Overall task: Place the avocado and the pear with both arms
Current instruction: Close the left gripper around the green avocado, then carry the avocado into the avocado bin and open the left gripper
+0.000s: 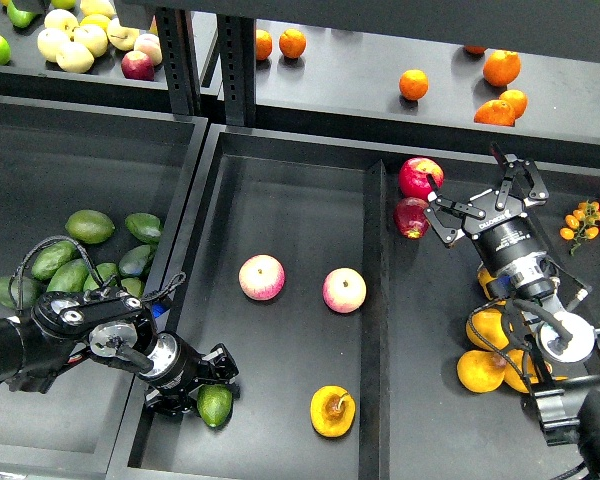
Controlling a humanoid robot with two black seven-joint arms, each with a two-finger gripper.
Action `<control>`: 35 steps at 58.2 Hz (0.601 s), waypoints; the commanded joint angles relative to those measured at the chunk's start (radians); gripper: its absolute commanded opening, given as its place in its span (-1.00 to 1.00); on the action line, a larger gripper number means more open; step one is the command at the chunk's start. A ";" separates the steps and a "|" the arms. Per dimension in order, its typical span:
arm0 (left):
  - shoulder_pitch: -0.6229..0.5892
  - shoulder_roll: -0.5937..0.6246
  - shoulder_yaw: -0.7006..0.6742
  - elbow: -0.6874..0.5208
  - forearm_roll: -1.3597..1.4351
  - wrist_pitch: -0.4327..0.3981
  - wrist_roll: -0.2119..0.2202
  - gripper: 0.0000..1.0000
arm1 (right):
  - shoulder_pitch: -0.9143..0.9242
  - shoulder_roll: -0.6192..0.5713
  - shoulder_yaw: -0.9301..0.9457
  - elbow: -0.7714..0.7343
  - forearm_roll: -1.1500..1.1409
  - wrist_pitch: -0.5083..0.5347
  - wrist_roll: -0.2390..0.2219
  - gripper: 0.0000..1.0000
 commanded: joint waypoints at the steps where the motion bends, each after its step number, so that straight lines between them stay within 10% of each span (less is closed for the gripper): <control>1: -0.002 0.001 -0.002 -0.005 0.003 0.000 0.000 0.00 | -0.004 0.000 0.001 0.000 0.000 0.000 0.000 0.99; 35: -0.139 0.147 -0.063 -0.065 0.004 0.000 0.000 -0.10 | -0.025 0.000 0.006 0.003 0.000 0.000 -0.001 0.99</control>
